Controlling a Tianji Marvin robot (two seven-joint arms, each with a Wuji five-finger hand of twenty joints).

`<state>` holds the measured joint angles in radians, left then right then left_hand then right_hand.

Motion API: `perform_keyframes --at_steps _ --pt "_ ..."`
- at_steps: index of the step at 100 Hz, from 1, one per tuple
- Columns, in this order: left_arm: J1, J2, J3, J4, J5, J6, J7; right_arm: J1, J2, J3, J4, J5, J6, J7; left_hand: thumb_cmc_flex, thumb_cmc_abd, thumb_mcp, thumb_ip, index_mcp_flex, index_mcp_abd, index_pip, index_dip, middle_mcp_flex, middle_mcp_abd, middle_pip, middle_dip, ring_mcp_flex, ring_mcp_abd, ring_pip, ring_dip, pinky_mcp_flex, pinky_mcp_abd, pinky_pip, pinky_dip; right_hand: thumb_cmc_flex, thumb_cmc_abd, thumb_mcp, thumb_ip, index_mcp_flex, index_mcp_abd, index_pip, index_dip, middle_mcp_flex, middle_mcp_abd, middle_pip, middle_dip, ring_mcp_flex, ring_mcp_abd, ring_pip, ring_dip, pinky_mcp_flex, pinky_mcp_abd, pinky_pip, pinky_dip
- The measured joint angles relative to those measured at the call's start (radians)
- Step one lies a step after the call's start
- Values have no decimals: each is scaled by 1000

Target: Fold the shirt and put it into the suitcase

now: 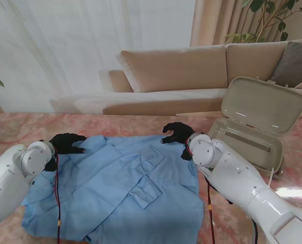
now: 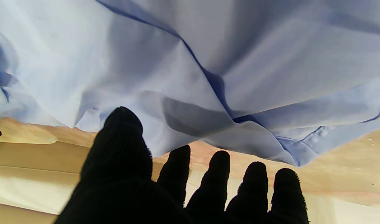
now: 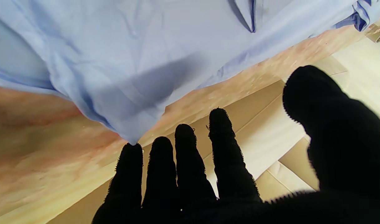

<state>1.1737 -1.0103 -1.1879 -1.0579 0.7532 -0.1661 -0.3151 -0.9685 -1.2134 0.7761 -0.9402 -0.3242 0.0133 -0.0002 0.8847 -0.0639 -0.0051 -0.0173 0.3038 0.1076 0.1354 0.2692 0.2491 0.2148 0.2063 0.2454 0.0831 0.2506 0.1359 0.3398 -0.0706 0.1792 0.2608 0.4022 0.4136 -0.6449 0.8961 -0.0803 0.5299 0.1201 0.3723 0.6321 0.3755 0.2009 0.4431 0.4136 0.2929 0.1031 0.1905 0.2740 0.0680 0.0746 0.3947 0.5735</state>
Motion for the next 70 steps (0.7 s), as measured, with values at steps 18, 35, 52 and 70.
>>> perform_keyframes --at_steps 18,35,52,70 --pt "-14 0 14 20 -14 -1 -16 17 -9 -18 39 18 -5 5 0 -12 0 0 0 -3 0 0 0 0 1 0 1 0 23 24 12 -1 86 67 0 0 0 0 0 0 0 0 0 0 0 0 0 13 1 0 0 0 -10 0" --pt "-19 2 18 29 -21 1 -42 29 -14 -27 61 27 -5 13 12 -21 0 0 -11 -21 -11 -12 -13 -6 0 -11 10 0 56 31 17 -2 211 67 0 0 0 0 0 0 0 0 0 0 0 0 1 25 6 0 4 0 -10 0" --pt "-24 6 17 29 -26 -1 -56 40 -15 -41 74 28 -6 19 12 -31 0 0 -11 -27 12 -12 7 -6 3 -11 46 1 57 34 8 -3 373 72 0 -6 0 0 0 0 1 0 0 0 6 0 70 -6 60 28 321 -143 160 80" --pt "-24 8 13 28 -28 -4 -58 66 -26 -78 118 30 -23 18 14 -31 0 0 -11 -27 37 -12 27 -7 10 -11 69 1 57 47 12 2 451 77 0 -6 5 0 -20 1 -2 0 -1 1 13 0 110 5 106 65 588 -393 373 162"
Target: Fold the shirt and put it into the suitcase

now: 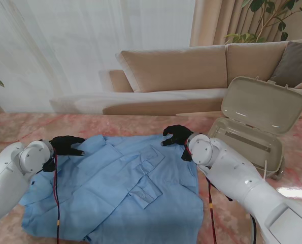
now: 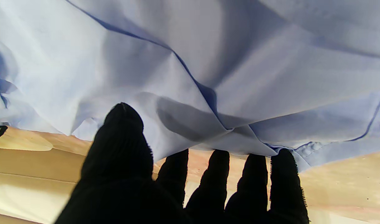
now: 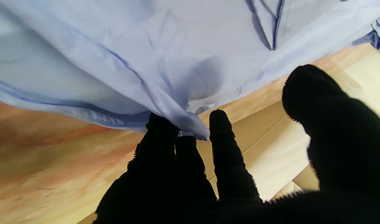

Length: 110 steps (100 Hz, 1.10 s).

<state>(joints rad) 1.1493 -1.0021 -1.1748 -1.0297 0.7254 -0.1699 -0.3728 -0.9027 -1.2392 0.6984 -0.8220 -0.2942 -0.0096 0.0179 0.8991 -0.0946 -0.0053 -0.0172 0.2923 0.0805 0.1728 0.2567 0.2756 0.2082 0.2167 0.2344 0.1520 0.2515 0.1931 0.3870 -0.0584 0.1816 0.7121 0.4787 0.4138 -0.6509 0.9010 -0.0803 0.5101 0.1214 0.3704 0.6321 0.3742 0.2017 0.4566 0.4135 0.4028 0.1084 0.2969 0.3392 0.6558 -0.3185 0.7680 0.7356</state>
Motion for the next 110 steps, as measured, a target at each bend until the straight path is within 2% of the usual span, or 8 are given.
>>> perform_keyframes --at_steps 5,14,21,29,37,56,91,110 --pt "1 0 -3 -1 0 -1 0 6 -4 -9 10 0 -3 -2 21 -10 1 0 0 0 3 0 3 0 4 3 8 0 0 4 1 3 23 10 0 -7 6 0 -7 2 1 0 -9 1 8 0 -4 10 15 3 -15 -7 -17 -17" --pt "4 0 -8 -3 0 -1 0 14 -9 -24 20 -3 -2 -10 23 -10 1 0 0 0 19 1 13 0 15 13 23 0 0 13 11 12 62 23 3 -21 15 0 -10 6 2 0 -10 5 20 0 8 48 25 24 -362 368 -143 -28" --pt "5 1 -9 -4 0 -2 0 24 -14 -42 32 -10 -2 -19 40 -12 0 0 0 0 36 11 34 0 16 19 39 0 0 17 24 17 87 38 6 -28 25 0 -10 7 3 0 -14 17 25 0 31 26 38 25 -47 140 47 59" --pt "4 2 -10 -5 0 -5 3 36 -18 -61 45 -21 -4 -24 49 -24 0 0 1 0 62 13 63 0 17 28 66 1 2 33 52 32 137 73 16 -43 26 0 -10 7 3 0 -14 17 31 0 35 26 62 44 -168 324 -62 58" --pt "3 3 -10 -5 -1 -7 3 52 -22 -85 62 -39 -13 -29 50 -34 0 0 1 0 84 24 75 0 27 40 78 2 9 49 68 40 174 102 16 -49 37 0 -9 7 3 0 -14 24 40 0 43 24 85 52 71 59 113 74" --pt "2 6 -7 -8 -5 -7 3 81 -33 -119 104 -49 -30 -31 94 -68 -7 0 20 21 137 39 119 0 43 69 116 3 12 68 103 51 242 151 20 -64 52 0 3 7 6 0 -14 35 81 28 44 13 166 91 146 16 206 85" --pt "-6 6 -2 -9 -10 -6 20 118 -66 -160 183 -59 -40 -61 166 -141 0 0 78 66 359 138 258 -4 257 253 248 11 75 247 236 53 418 270 156 -161 165 0 100 4 126 45 92 23 287 204 155 -7 511 297 225 213 349 136" --pt "-7 6 4 -11 1 -6 31 115 -71 -165 195 -60 -36 -64 94 -279 395 -51 78 70 510 252 328 -47 365 476 308 12 75 437 302 64 523 393 248 -200 213 0 168 -36 303 91 203 18 416 341 413 15 713 404 -50 491 599 146"
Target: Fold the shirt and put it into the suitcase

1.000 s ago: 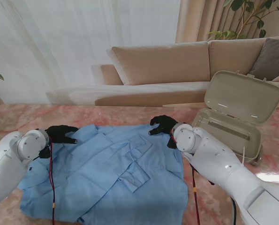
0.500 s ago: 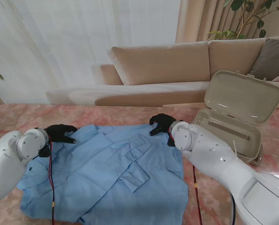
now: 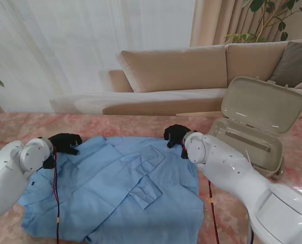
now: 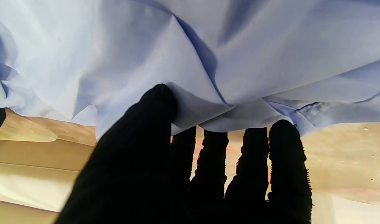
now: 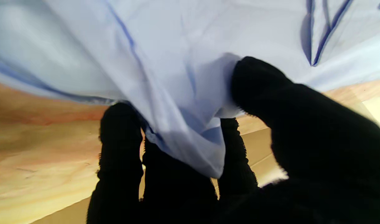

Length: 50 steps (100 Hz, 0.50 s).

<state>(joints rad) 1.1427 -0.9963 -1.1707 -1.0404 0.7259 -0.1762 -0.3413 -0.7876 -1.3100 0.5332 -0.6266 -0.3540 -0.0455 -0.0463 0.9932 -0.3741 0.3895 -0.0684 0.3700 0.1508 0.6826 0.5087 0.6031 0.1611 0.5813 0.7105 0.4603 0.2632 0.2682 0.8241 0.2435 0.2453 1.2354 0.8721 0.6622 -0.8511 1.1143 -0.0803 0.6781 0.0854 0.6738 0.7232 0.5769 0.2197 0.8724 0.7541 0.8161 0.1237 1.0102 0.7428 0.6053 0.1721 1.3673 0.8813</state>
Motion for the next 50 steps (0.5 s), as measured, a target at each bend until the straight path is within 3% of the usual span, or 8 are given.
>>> perform_keyframes --at_steps 1,4,10,16,26,34,38,50 --pt "0 0 0 0 1 0 0 0 0 0 0 0 1 0 2 -9 2 -4 0 0 8 12 10 -4 0 23 8 0 12 38 6 0 5 7 6 -2 0 -7 3 -8 23 -3 11 -1 5 9 12 -2 8 1 -1 -4 33 -18" --pt "0 0 1 0 3 0 -2 -1 0 1 -2 0 3 0 15 -28 4 -18 -4 0 32 29 24 -9 3 86 145 0 317 104 20 1 27 31 20 -7 1 -37 5 -14 68 -10 44 -3 22 24 46 -9 34 1 9 -10 106 -58" --pt "6 0 6 2 6 1 -7 -4 0 2 -3 -1 9 0 44 -67 5 -34 -2 0 87 77 52 -29 70 272 235 -2 538 185 52 3 78 80 47 -19 8 -79 5 -31 160 -36 105 -7 41 54 97 -21 76 1 44 -34 194 -123" --pt "11 0 6 2 7 1 -9 -7 0 4 -2 0 15 -1 82 -80 -3 -37 -21 0 139 126 99 -47 74 339 255 -3 581 212 67 8 101 101 77 -32 9 -118 5 -54 257 -57 157 -9 57 96 148 -37 114 12 90 -47 240 -158" --pt "15 -1 6 1 7 1 -12 -13 -3 11 0 5 23 -3 94 -89 -2 -38 -23 -23 221 191 163 -61 84 377 280 -5 623 239 85 10 129 121 94 -33 -6 -120 5 -97 403 -93 240 -25 64 123 236 -71 168 39 290 -81 266 -194" --pt "16 -1 6 0 3 3 -24 -20 -6 26 -1 14 28 -6 94 -89 -1 -38 -23 -38 282 238 179 -64 112 399 303 -8 648 264 105 10 153 133 94 -24 -16 -120 20 -121 466 -102 292 -47 80 134 276 -79 192 49 313 -75 264 -192" --pt "17 -1 6 0 -2 4 -32 -24 -6 34 -4 21 32 -6 94 -89 20 -38 -22 -43 306 249 177 -64 134 400 306 -9 662 281 110 10 164 143 94 -23 -16 -120 20 -131 480 -102 304 -49 88 135 293 -77 204 49 360 -51 243 -259" --pt "17 -1 5 -2 -20 13 -45 -34 -3 50 -21 31 40 -2 92 -89 92 -39 -18 -43 352 288 176 -69 170 398 331 -12 703 317 133 11 192 171 94 -23 -12 -120 27 -137 529 -97 325 -55 119 152 329 -81 246 63 337 -64 314 -183"
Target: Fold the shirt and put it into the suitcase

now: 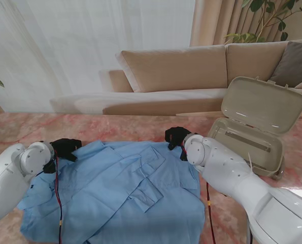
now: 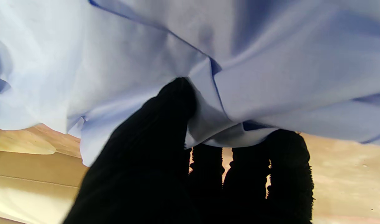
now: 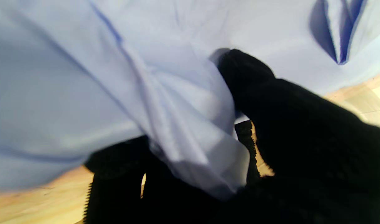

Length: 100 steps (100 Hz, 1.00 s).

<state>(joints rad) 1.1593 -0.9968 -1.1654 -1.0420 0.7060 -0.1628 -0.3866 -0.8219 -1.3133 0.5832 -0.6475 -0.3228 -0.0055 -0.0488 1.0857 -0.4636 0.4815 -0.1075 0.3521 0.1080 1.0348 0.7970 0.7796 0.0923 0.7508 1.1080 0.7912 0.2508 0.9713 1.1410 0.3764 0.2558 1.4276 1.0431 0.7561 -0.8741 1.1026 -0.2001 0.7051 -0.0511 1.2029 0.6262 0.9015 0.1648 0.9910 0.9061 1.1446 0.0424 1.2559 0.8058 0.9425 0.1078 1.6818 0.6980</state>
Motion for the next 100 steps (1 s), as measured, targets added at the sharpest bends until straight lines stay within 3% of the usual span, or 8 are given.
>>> perform_keyframes --at_steps 17,26,42,54,100 --pt "16 -8 -22 -5 -17 24 11 -21 8 39 -41 5 14 -6 -2 -24 52 -1 7 -6 70 41 10 -16 12 -14 22 0 27 21 23 1 23 30 12 -5 10 0 3 -27 73 79 32 -26 65 27 62 -24 71 25 20 -14 75 11" --pt "35 -16 -42 -17 -28 56 33 -33 15 56 -72 9 30 -8 -2 -37 63 -1 25 -11 71 42 21 -4 -2 -20 22 0 36 21 25 1 28 36 12 -5 21 0 21 -35 92 118 42 -31 81 28 81 -35 102 26 49 -29 104 11" --pt "61 -34 -68 -31 -59 107 105 -40 18 81 -94 28 46 -6 -2 -50 65 -2 28 -11 83 43 21 2 -4 -27 23 0 36 23 25 2 28 46 38 -8 33 0 41 -45 118 156 53 -33 96 28 96 -46 150 53 86 -34 127 11" --pt "66 -46 -82 -45 -99 148 123 -40 17 94 -98 36 54 -11 -1 -50 74 -2 33 -11 83 43 21 3 -4 -29 23 0 36 23 25 2 28 47 51 -9 47 0 50 -45 132 180 52 -33 109 24 100 -52 180 73 108 -35 138 11" --pt "3 -58 -74 -29 -92 131 161 -35 3 141 -116 65 94 -72 0 -49 86 -2 42 -11 95 43 21 4 -4 -42 43 0 36 24 34 5 29 59 53 -9 62 2 51 -58 143 194 45 -28 132 0 115 -69 220 98 137 -46 140 11"
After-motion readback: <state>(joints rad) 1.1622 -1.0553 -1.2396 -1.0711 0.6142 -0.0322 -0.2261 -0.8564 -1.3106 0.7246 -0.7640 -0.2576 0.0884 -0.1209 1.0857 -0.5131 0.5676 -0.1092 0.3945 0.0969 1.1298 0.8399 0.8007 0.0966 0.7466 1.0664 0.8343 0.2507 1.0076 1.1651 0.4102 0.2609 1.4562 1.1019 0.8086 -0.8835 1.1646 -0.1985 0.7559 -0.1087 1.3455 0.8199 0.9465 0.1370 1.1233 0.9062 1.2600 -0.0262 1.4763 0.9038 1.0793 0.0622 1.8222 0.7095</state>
